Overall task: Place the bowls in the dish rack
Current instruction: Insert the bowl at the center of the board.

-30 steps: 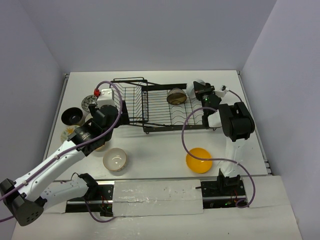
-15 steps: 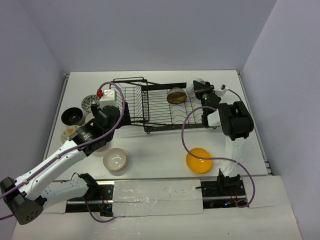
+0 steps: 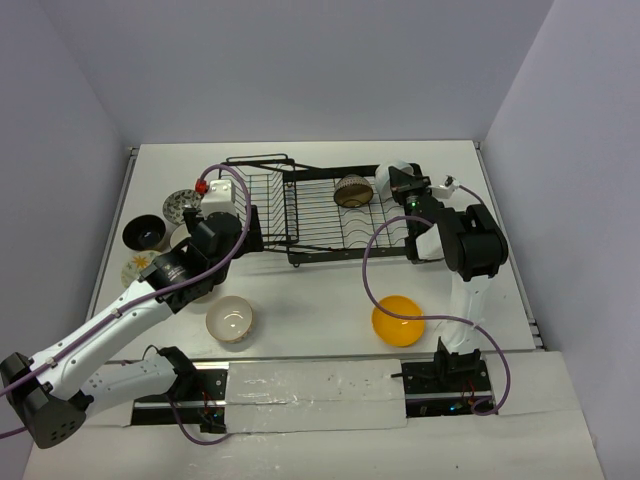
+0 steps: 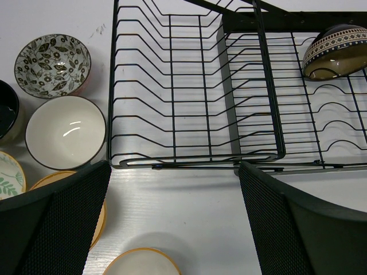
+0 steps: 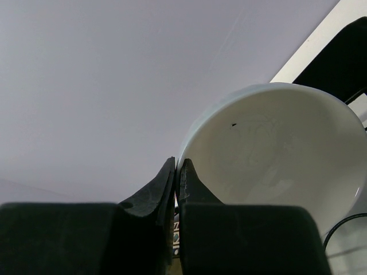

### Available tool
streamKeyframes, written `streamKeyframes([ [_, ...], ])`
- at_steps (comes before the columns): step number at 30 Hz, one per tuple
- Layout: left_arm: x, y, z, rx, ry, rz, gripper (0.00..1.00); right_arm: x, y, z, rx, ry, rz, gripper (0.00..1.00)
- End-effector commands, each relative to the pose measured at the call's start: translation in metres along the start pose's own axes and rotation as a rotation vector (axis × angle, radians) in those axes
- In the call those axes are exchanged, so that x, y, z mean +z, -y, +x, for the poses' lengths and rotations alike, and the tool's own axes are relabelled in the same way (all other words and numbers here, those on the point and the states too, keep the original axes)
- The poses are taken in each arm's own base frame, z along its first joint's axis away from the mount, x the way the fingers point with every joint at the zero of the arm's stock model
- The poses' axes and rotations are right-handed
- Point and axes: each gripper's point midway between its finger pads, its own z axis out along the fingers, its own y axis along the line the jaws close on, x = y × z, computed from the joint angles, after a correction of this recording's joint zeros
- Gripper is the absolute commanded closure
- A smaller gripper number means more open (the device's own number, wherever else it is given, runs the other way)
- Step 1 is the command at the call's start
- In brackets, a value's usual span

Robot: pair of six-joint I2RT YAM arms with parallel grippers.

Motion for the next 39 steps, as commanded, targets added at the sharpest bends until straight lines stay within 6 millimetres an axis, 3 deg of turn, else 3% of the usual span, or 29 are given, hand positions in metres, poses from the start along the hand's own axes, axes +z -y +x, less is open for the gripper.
streamKeyframes([
  [1, 0.000, 0.004, -0.005, 0.000, 0.020, 0.010, 0.01, -0.014, -0.065, -0.031, -0.005, 0.118, -0.279, 1.00],
  [5, -0.001, 0.004, -0.006, -0.002, 0.021, 0.014, 0.01, -0.016, -0.064, -0.026, -0.002, 0.099, -0.279, 1.00],
  [9, -0.002, 0.004, -0.007, -0.006, 0.023, 0.017, 0.01, -0.018, -0.063, -0.024, -0.004, 0.091, -0.274, 0.90],
  [20, -0.005, 0.006, -0.008, -0.008, 0.026, 0.033, 0.01, -0.027, -0.066, -0.021, -0.014, 0.078, -0.271, 0.86],
  [28, -0.007, 0.008, -0.009, -0.012, 0.029, 0.045, 0.01, -0.032, -0.064, -0.019, -0.015, 0.068, -0.262, 0.75],
  [39, -0.009, 0.008, -0.010, -0.014, 0.032, 0.052, 0.01, -0.038, -0.073, -0.016, -0.023, 0.051, -0.282, 0.49],
])
